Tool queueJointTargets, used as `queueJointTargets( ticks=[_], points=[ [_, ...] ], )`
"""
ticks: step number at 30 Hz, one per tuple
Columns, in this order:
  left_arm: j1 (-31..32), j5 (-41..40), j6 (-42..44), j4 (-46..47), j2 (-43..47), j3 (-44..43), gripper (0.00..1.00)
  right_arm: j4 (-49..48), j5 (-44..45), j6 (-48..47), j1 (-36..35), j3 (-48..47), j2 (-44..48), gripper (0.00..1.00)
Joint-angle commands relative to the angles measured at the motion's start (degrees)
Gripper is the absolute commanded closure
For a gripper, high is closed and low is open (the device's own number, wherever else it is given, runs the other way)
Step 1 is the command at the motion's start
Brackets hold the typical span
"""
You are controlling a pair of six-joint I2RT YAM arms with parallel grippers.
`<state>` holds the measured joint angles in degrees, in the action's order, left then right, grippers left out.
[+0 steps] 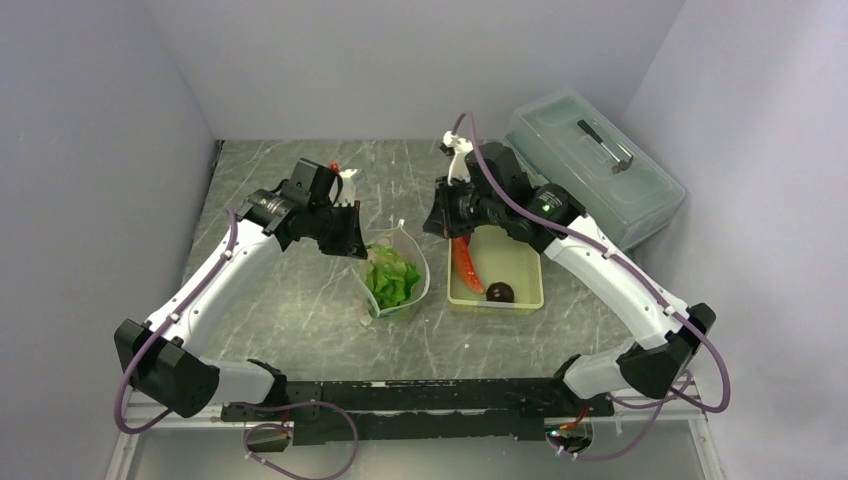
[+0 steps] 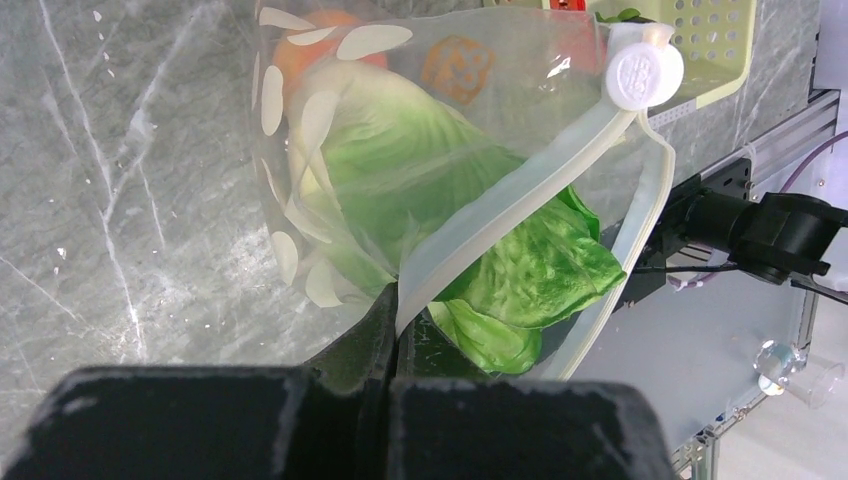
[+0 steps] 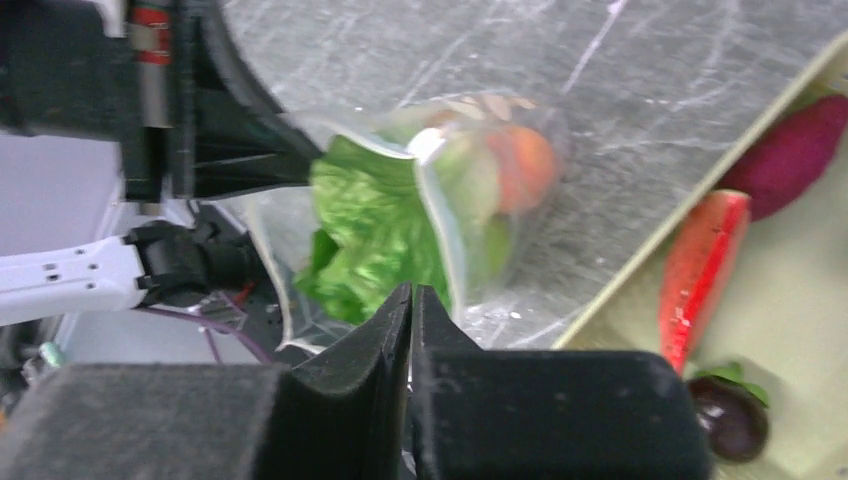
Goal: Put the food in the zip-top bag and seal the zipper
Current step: Place the fake vegetable in the zipper food storage bag.
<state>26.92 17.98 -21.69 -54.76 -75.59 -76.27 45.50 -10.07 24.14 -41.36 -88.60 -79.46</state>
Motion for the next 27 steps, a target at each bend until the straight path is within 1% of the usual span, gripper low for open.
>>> queueJointTargets(
  ticks=[1, 5, 8, 18, 27],
  points=[
    [-0.13, 2.22, 0.51, 0.84, 0.97, -2.69, 1.00, 0.07, 2.04, 0.29, -4.00, -4.20, -0.96, 0.99],
    [-0.20, 2.88, 0.34, 0.95, 1.02, -2.58, 1.00, -0.15, 2.84, 0.25, -6.09, -5.94, -3.72, 1.00],
    [-0.20, 2.93, 0.42, 0.75, 1.05, -2.70, 1.00, -0.79, 3.52, 0.24, -6.35, -6.02, -5.64, 1.00],
    [-0.20, 4.25, 0.16, 1.14, 1.10, -2.62, 1.00, -3.04, 0.56, -0.18, -7.15, -4.98, -12.22, 1.00],
    [-0.15, 4.63, -1.10, 1.50, 0.92, -2.88, 1.00, -1.73, 4.50, -0.85, -12.30, -2.17, -15.68, 1.00]
  ],
)
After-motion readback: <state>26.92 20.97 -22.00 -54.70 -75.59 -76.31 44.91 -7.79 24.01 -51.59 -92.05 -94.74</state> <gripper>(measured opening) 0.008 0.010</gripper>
